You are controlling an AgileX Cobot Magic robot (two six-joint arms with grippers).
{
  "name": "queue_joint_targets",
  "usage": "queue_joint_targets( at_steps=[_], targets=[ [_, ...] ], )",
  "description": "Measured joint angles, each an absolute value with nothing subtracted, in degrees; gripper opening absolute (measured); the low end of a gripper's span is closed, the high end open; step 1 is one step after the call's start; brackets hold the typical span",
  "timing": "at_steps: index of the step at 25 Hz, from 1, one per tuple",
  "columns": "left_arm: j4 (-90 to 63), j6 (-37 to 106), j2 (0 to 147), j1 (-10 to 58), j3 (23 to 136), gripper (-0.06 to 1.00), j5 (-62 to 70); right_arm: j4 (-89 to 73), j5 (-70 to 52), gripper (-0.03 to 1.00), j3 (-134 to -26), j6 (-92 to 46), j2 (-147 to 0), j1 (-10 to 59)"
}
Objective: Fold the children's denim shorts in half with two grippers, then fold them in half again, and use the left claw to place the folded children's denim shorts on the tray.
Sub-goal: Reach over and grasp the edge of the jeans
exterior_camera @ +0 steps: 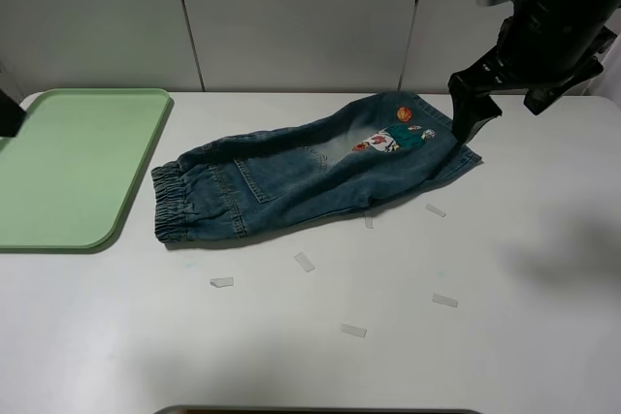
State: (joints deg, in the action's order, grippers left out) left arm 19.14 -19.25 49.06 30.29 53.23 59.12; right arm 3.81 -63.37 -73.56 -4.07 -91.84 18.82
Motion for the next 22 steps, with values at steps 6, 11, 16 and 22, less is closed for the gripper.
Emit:
queue_joint_targets(
  at_steps=[6,11,16,22],
  targets=[
    [15.52,-19.31,30.91,30.29,44.24,0.99,62.14,2.02,-65.53,0.69,-73.56,-3.96,-90.32,18.82],
    [14.05,-18.31,15.26,30.29,37.36,0.98,62.74,1.65,-67.47,0.69,-73.56,-3.96,-89.84,18.82],
    [13.7,-15.18,3.1,30.29,33.96,0.98,62.81,0.51,-67.81,0.69,-73.56,-3.96,-89.83,18.82],
    [9.94,-13.89,-0.18,30.29,29.73,0.98,63.18,0.0,-67.76,0.69,-73.56,-3.96,-89.83,18.82]
  ],
)
